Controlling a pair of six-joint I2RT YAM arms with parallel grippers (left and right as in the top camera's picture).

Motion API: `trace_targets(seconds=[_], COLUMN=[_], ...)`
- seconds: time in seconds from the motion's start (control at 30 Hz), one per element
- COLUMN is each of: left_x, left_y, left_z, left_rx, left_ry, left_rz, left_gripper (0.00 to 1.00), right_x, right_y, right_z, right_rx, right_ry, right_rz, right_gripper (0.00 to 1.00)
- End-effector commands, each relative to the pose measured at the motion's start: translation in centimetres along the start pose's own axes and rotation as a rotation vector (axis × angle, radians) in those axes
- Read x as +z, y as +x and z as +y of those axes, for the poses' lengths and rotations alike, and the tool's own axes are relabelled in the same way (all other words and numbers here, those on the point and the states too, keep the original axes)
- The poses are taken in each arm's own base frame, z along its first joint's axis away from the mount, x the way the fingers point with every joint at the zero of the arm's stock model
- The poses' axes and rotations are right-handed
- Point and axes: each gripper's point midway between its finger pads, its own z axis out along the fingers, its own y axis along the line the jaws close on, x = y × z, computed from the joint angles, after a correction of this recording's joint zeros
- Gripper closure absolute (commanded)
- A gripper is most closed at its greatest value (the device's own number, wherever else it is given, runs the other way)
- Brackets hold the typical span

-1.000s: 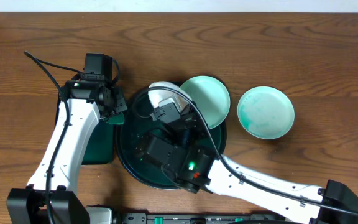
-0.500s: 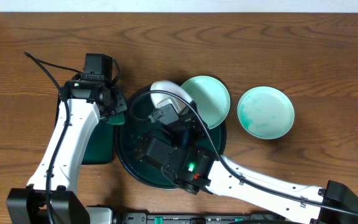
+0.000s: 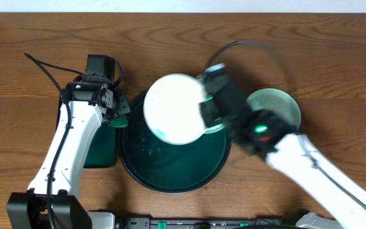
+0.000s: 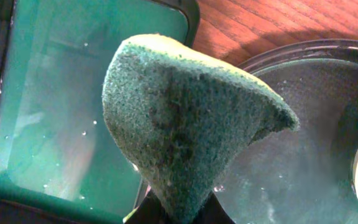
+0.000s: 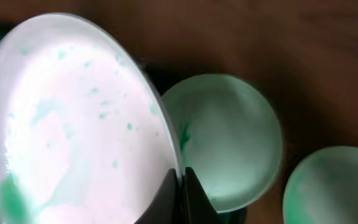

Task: Clean dirty plates on tray and stack at the side
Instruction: 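Lift the plate and carry it right onto the cleaned plate, then release the plate and move right gripper back to the last plate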

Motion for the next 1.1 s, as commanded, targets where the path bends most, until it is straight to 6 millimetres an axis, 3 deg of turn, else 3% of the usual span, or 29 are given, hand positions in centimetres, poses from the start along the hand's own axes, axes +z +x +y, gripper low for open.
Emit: trace_targets(seconds=[0.0, 0.13, 0.23, 0.43, 0.53, 0.8, 0.93, 1.07], left_x=[-0.3, -0.3, -0.3, -0.3, -0.3, -0.3, -0.3, -0.3], left_y=[-0.5, -0.5, -0.5, -0.5, -0.5, -0.5, -0.5, -0.5], left_z=[-0.1, -0.1, -0.1, -0.1, -0.1, -0.1, -0.1, -0.1], left_rx=[-0.005, -0.005, -0.005, -0.005, -0.005, -0.005, -0.005, -0.005], left_ry=[0.003, 0.003, 0.003, 0.003, 0.003, 0.003, 0.003, 0.003], left_rz=[-0.014, -0.014, -0.014, -0.014, -0.014, -0.014, -0.014, -0.015], left_gripper=[0.93, 0.93, 0.93, 0.93, 0.93, 0.93, 0.93, 0.93], right_x=[-3.4, -4.9, -5.7, -5.5, -3.9, 0.3, 2.2, 3.8], right_y=[-2.1, -0.5, 2.3, 8.5, 11.6, 16.8, 17.3, 15.3], right_z=[-5.1, -13.9, -19.5, -26.3, -27.8, -28.1, -27.9, -26.4], right_rx=[0.193, 0.415, 0.576, 0.786, 0.835, 0.852, 0.852, 0.809], right_ry=[-0.083, 0.096, 0.223, 0.373, 0.399, 0.400, 0.351, 0.222], right_rz=[-0.024, 0.013, 0.075, 0.172, 0.206, 0.275, 0.278, 0.236], right_gripper=[0.99, 0.99, 0.99, 0.99, 0.99, 0.98, 0.82, 0.70])
